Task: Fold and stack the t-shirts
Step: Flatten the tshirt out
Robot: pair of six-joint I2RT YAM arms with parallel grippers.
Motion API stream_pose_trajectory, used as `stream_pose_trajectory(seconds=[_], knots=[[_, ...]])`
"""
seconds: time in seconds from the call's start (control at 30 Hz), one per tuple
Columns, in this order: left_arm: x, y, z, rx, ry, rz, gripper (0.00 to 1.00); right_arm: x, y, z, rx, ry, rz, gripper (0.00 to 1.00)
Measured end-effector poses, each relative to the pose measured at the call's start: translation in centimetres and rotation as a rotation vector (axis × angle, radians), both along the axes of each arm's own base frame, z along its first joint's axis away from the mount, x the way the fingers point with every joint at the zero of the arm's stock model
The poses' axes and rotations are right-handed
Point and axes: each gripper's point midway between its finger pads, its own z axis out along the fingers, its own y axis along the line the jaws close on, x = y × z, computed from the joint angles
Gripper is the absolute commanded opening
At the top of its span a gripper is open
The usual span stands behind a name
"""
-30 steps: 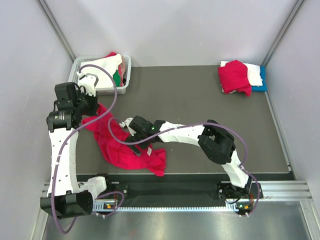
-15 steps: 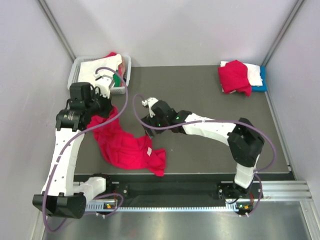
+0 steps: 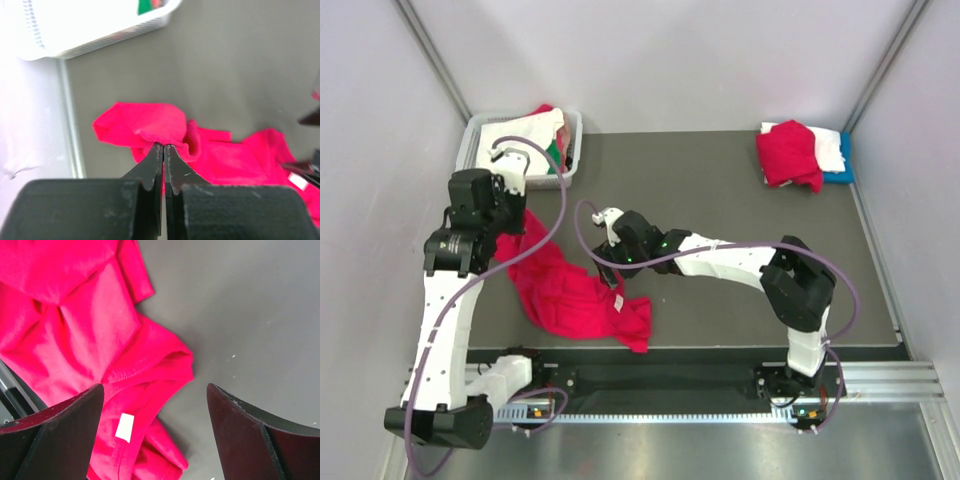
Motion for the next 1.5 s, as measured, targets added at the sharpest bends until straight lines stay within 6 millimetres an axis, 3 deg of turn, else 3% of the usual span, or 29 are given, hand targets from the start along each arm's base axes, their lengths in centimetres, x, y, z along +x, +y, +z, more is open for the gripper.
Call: stream_pose_trajectory(seconds=[0.2, 0.37, 0.6, 0.83, 1.07, 1.27, 1.5], knots=[[0.2, 2.9, -0.3, 0.013, -0.018, 0.127, 0.00, -0.6, -0.1, -0.8, -0.024, 0.018, 0.021, 0.82], [0.2, 5.4, -0.8, -0.014, -0.007, 0.216, 0.00, -0.5, 0.9, -0.2, -0.018, 0.013, 0.038, 0.79], [0.6, 5.4, -1.6, -0.030, -0.012, 0.224, 0.00, 0.4, 4.6, 0.1, 0.019, 0.019, 0.084, 0.77], [0.6, 5.4, -3.0, -0.034, 0.016, 0.231, 0.00, -0.2, 6.7, -1.9, -0.001, 0.069, 0.133, 0.72], [0.8, 5.4, -2.8, -0.037, 0.004, 0.232, 0.00, -1.0, 6.9, -3.4, -0.018, 0.109, 0.157, 0.60], [0.9, 5.4, -2.7, -0.037, -0.004, 0.232, 0.00, -1.3, 6.8, -5.4, -0.043, 0.144, 0.155, 0.58], [1.0, 5.4, -2.6, -0.036, -0.006, 0.231, 0.00, -1.5, 7.0, -5.4, -0.031, 0.156, 0.152, 0.53]])
